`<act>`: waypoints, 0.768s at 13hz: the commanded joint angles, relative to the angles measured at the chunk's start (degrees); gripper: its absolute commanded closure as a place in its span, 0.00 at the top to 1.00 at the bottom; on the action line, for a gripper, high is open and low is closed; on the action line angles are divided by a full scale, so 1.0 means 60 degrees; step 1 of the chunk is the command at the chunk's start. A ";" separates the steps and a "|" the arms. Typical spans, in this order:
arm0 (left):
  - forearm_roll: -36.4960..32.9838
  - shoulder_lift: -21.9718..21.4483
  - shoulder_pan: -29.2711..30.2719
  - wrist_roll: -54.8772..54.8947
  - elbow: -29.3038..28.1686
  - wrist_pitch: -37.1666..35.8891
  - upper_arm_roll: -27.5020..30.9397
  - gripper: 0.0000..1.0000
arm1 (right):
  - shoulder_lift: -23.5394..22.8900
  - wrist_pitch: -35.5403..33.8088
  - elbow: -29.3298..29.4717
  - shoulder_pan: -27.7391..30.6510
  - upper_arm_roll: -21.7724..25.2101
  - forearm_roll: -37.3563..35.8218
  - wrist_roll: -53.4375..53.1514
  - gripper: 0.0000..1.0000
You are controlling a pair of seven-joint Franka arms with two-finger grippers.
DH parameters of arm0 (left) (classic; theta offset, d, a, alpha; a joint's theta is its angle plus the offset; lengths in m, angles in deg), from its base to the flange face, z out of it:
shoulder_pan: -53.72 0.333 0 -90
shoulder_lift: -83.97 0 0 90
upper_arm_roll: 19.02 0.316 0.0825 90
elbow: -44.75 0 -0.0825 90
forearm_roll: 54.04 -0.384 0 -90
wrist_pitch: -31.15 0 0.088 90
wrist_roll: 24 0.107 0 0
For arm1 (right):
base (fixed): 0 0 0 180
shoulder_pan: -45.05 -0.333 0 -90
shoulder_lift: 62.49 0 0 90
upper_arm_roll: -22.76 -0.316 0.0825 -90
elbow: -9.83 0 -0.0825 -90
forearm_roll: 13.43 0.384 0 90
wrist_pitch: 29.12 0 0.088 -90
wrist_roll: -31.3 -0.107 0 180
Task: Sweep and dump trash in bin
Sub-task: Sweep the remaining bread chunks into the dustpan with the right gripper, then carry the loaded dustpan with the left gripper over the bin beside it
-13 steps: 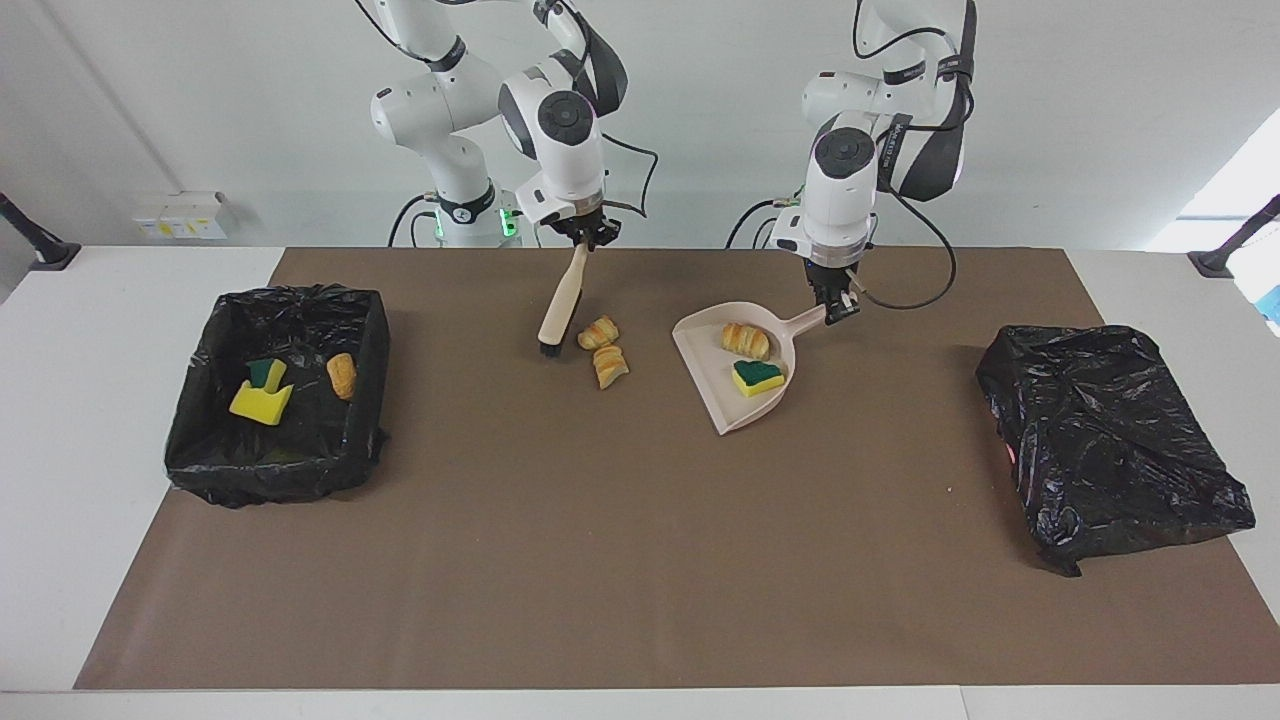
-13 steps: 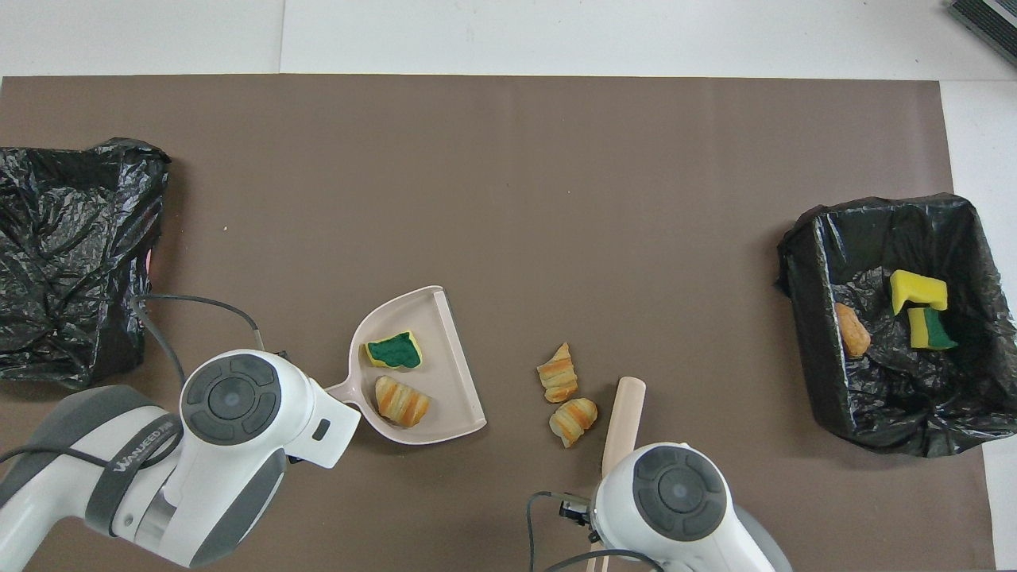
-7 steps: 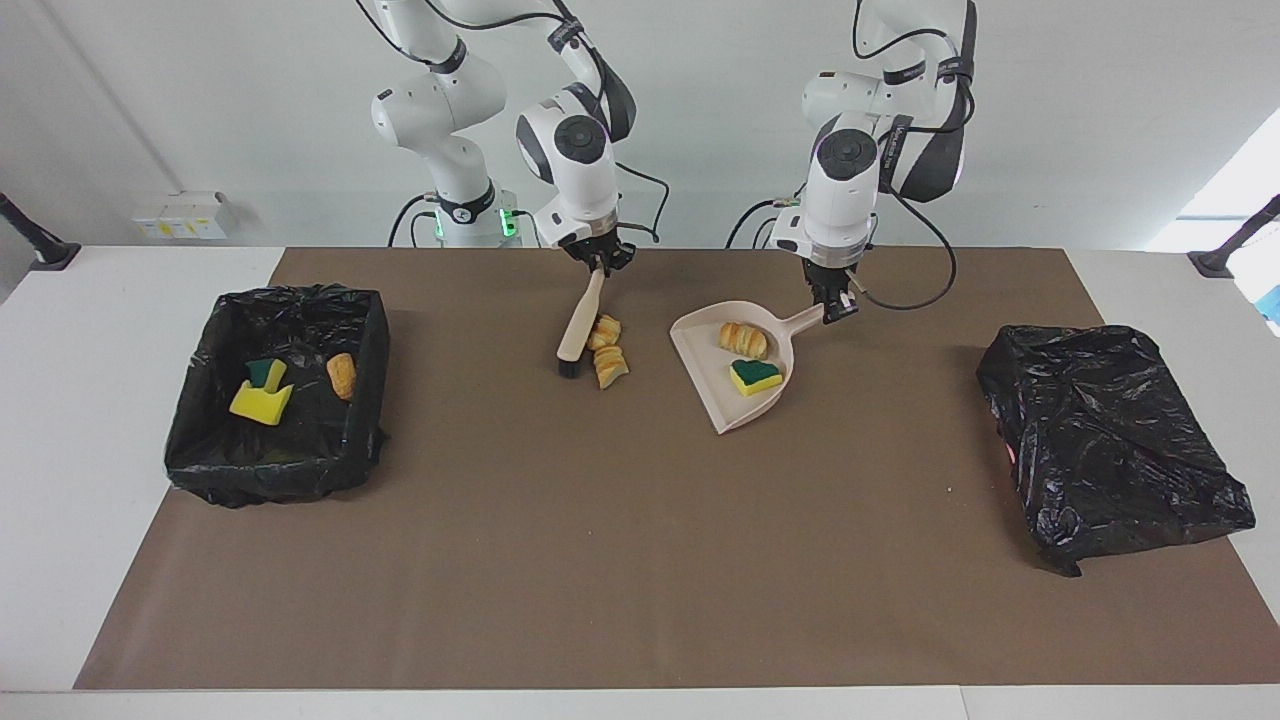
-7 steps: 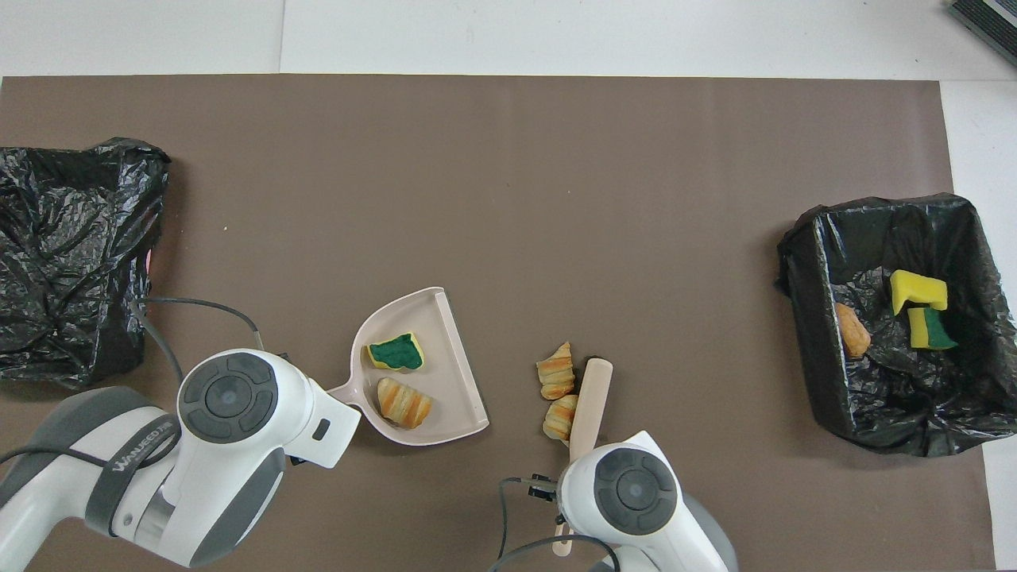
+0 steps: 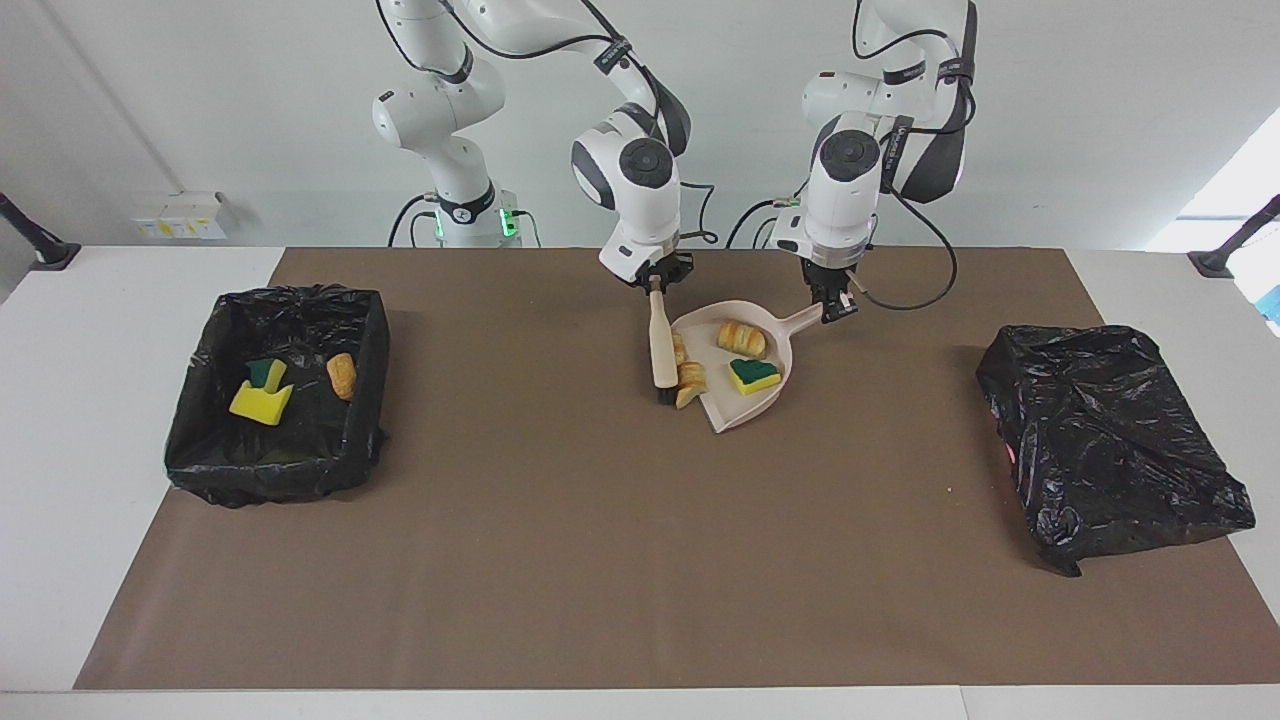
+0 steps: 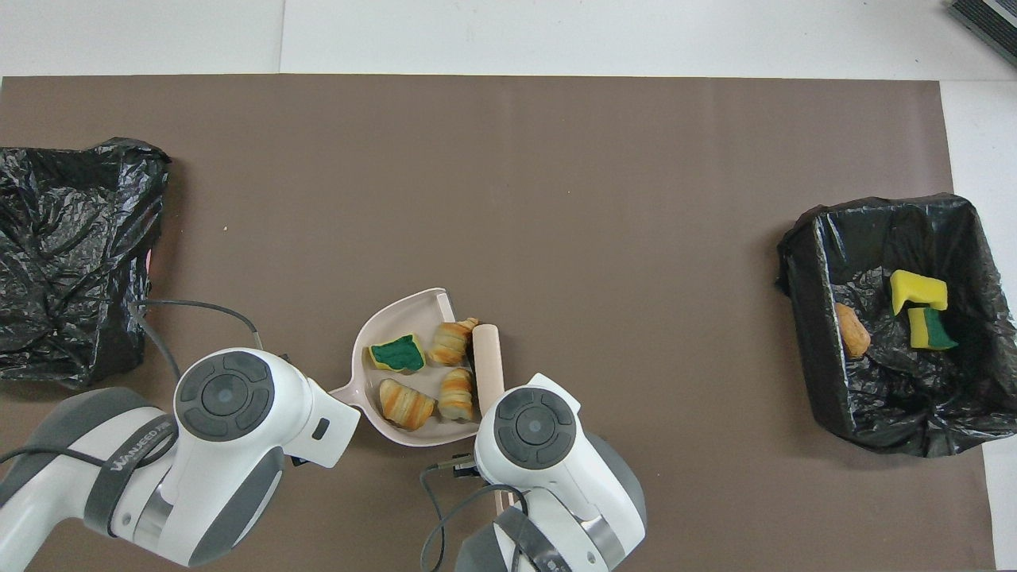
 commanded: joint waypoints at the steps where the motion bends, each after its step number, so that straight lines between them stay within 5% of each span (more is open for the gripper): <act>1: 0.0142 -0.0154 -0.0108 0.0015 -0.0220 0.0170 0.0087 0.00 | -0.0523 -0.0174 0.1101 -0.0027 -0.0145 0.1061 0.0652 0.00; 6: 0.0726 -0.0096 0.0038 0.0000 -0.0133 0.0404 0.0131 0.00 | 0.0161 -0.1560 0.1339 0.0497 -0.0058 0.1241 0.0550 0.00; 10: 0.1327 -0.0125 0.0449 0.0044 -0.0074 0.0683 0.0146 0.00 | 0.1144 -0.3334 0.1295 0.1392 -0.0058 0.0001 0.0653 0.00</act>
